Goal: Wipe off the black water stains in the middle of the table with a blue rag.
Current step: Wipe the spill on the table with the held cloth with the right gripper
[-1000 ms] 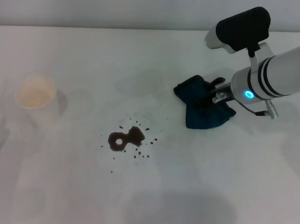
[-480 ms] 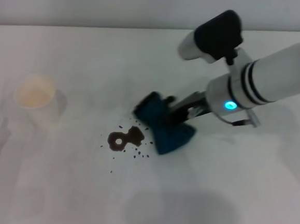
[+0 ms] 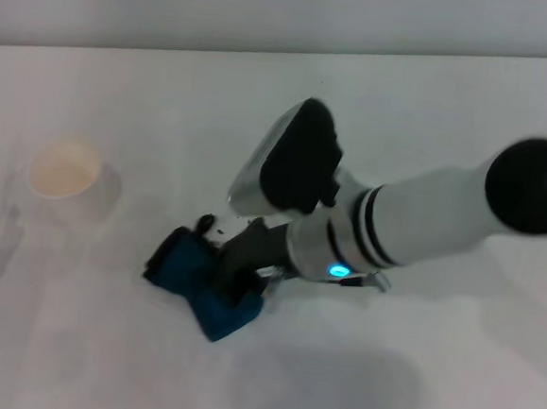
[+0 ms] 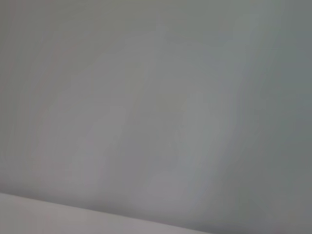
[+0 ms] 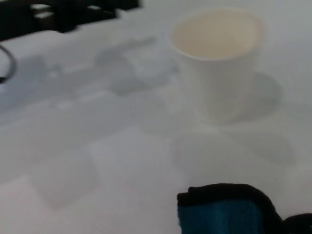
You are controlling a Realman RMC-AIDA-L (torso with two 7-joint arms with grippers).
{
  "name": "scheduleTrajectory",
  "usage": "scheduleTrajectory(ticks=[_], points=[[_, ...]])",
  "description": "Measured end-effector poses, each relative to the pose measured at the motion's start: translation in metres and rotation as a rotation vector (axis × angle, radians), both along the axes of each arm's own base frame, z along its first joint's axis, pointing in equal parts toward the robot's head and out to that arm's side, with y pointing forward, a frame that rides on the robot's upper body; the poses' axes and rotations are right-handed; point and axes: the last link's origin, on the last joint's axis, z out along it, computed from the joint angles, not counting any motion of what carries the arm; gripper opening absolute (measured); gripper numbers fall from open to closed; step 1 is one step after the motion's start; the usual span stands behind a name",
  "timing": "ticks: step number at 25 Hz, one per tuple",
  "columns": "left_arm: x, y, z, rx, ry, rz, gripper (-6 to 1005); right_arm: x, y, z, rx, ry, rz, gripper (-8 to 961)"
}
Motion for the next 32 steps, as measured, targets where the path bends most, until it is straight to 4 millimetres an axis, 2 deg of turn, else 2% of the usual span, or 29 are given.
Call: scheduleTrajectory(ticks=[3,4,8,16,17,23,27,32], points=[[0.002,0.002,-0.001,-0.010,0.005,-0.014,892,0.003,-0.004,-0.009,0.022,0.038,0.027,87],[0.003,0.003,-0.001,-0.013,0.007,-0.018,892,0.009,-0.003,-0.013,0.034,0.048,0.019,87],[0.004,0.005,-0.001,-0.019,0.013,-0.026,892,0.019,0.001,-0.013,0.063,0.051,-0.004,86],[0.002,0.008,0.002,-0.018,0.016,-0.027,893,0.038,0.024,0.002,0.217,0.034,-0.034,87],[0.003,0.009,0.002,-0.018,0.014,-0.028,893,0.044,0.032,0.008,0.254,0.028,-0.053,87],[0.004,0.010,0.002,-0.017,0.006,-0.035,892,0.055,0.043,0.021,0.320,0.032,-0.084,86],[0.004,0.010,0.002,-0.020,0.008,-0.039,892,0.051,0.036,0.016,0.267,0.041,-0.079,86],[0.004,0.011,0.003,-0.020,0.014,-0.040,891,0.025,0.009,-0.002,0.078,0.063,-0.020,86]])
